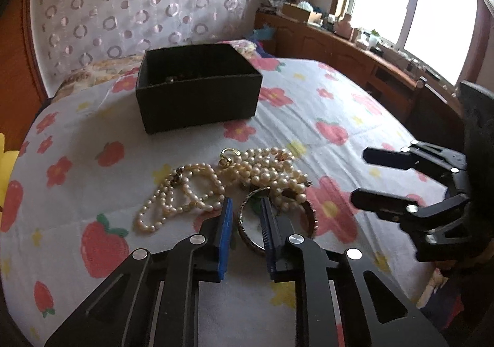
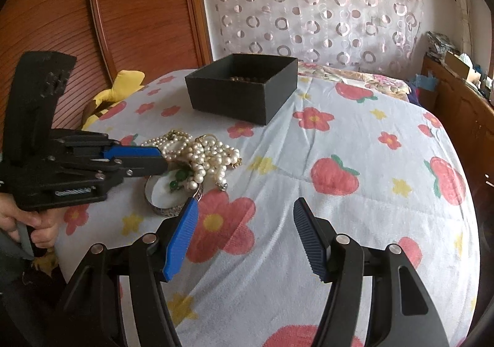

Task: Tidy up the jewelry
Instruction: 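Grasp and lift the silver bangle with the left tool while the right grasps the pearl necklace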

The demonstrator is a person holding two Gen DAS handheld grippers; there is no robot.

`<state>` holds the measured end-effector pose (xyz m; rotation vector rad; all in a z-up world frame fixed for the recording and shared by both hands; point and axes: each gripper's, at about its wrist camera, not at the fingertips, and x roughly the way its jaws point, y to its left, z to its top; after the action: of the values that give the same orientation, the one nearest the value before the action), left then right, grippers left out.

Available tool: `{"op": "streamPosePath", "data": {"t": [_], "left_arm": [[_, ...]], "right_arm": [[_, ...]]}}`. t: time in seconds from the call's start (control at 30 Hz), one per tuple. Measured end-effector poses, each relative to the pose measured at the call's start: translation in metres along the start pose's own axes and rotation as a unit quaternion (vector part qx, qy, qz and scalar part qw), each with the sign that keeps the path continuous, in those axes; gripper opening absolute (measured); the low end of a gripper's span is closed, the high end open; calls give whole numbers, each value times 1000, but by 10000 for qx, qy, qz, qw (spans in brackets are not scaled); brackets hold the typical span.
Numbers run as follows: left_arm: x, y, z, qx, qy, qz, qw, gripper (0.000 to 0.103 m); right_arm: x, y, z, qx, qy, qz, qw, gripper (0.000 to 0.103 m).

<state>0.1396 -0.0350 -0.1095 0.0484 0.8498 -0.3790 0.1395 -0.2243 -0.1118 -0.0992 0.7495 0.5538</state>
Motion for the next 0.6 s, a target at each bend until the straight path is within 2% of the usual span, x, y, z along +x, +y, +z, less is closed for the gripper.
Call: {"op": "streamPosePath", "data": {"t": [0.27, 0.33, 0.37, 0.6], "left_arm": [[13, -2, -2, -10, 174, 100, 9998, 16], [13, -4, -2, 50, 198, 151, 9997, 7], [13, -5, -3, 96, 195, 186, 9996, 6], [-5, -6, -17, 114, 113, 160, 9997, 5]], "right_arm": [[2, -3, -3, 111, -102, 38, 9999, 66], [1, -3, -3, 132, -124, 31, 9998, 66], [0, -3, -4, 135, -141, 20, 9998, 66], [-1, -1, -5, 77, -171, -41, 9998, 66]]}}
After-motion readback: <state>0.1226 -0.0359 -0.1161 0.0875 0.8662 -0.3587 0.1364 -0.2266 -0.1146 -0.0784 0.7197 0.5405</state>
